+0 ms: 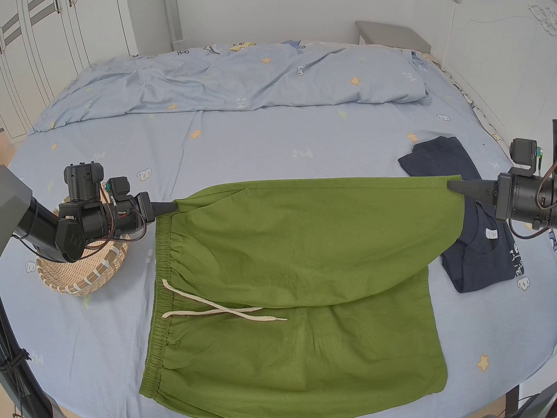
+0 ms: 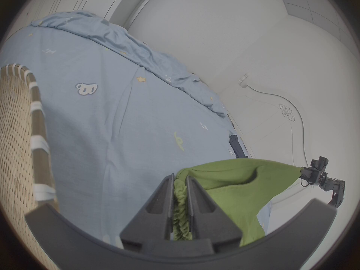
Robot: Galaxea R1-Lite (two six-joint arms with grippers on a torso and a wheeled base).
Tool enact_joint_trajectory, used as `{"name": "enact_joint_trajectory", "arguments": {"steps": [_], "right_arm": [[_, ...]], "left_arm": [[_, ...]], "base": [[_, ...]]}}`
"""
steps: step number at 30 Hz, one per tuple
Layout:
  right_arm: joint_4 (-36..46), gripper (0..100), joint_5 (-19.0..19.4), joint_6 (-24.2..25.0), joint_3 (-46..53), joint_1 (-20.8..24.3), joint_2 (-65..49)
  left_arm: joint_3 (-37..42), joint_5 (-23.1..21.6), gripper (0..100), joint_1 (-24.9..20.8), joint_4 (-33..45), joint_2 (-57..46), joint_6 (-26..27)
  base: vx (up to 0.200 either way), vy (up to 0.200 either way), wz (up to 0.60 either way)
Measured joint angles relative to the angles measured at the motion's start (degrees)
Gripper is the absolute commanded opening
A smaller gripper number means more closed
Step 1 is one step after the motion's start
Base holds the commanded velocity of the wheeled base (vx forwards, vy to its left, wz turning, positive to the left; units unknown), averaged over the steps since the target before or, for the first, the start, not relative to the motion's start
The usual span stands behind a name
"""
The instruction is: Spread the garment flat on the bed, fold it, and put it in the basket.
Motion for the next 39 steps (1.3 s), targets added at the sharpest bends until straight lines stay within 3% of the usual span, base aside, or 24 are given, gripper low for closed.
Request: {"name": "enact_joint_trajectory", "arguments": {"steps": [8,16,39], "right_arm": [[-1.4,0,-0.1,0.0,3.2,-0.4,-2.3],[-10.4,0,-0.1,0.2,1.6,-1.6,3.4],[-14.5,0,-0.7,1.1,-26.3,-2.4,30.5]], "left_arm": [[0.2,0.1,0,0.0,-1.1,-0.1,0.0],[0.7,0.4,0,0.2,-2.8,-0.4,-0.1],[-0.1,0.5,0,2.5,-5.8,-0.3,-0.2]], "base": [[0.0,0.0,0.0],[0.0,0.0,0.0],[0.0,0.0,0.0]]}}
